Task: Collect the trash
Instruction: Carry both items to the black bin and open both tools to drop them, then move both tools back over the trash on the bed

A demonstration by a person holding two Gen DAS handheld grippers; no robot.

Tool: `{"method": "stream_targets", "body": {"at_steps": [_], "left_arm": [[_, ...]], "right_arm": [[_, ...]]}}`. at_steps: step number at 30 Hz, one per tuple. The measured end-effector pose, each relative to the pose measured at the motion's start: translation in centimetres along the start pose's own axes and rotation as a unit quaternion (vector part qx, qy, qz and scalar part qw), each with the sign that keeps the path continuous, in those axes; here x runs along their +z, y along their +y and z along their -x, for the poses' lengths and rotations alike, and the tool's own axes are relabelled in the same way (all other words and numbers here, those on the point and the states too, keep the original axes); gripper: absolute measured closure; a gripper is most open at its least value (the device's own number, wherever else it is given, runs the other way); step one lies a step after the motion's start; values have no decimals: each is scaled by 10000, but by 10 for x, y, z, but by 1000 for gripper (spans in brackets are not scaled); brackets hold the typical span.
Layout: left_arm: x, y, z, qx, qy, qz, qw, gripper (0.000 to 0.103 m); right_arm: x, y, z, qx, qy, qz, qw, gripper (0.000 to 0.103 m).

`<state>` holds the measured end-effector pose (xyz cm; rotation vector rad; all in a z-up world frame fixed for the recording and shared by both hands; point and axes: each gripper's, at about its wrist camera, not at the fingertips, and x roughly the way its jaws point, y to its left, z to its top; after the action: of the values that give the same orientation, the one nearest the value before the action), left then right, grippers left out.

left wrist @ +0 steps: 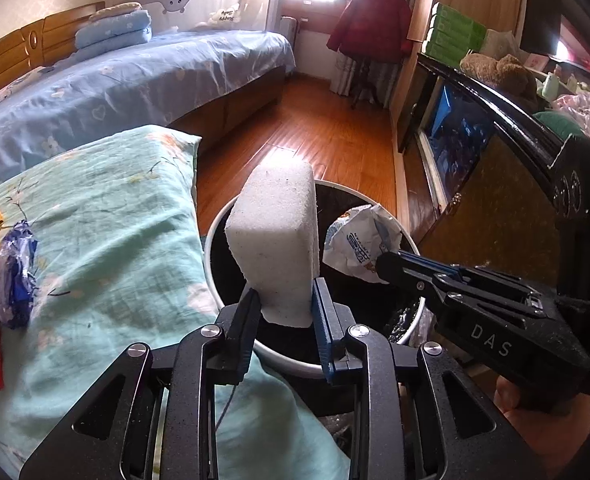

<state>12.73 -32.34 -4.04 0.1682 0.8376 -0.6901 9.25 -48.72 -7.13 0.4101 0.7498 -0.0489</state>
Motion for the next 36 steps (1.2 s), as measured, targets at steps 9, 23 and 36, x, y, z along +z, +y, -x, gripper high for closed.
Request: {"method": "stream_targets", "body": {"at_steps": [9,23,36], "left_arm": [[-8,10,3,90,11,75,9999,48],[-68,77,69,722,-345,717,9942,33],[-122,147,122,1297,-531,1424,9798,33]], "right_arm": [[3,-4,-1,-103,22,-57,9999,64],[-18,54,13,436,-145,123,9989,25],[-52,133,-6,924,202,470,9944,25]]}}
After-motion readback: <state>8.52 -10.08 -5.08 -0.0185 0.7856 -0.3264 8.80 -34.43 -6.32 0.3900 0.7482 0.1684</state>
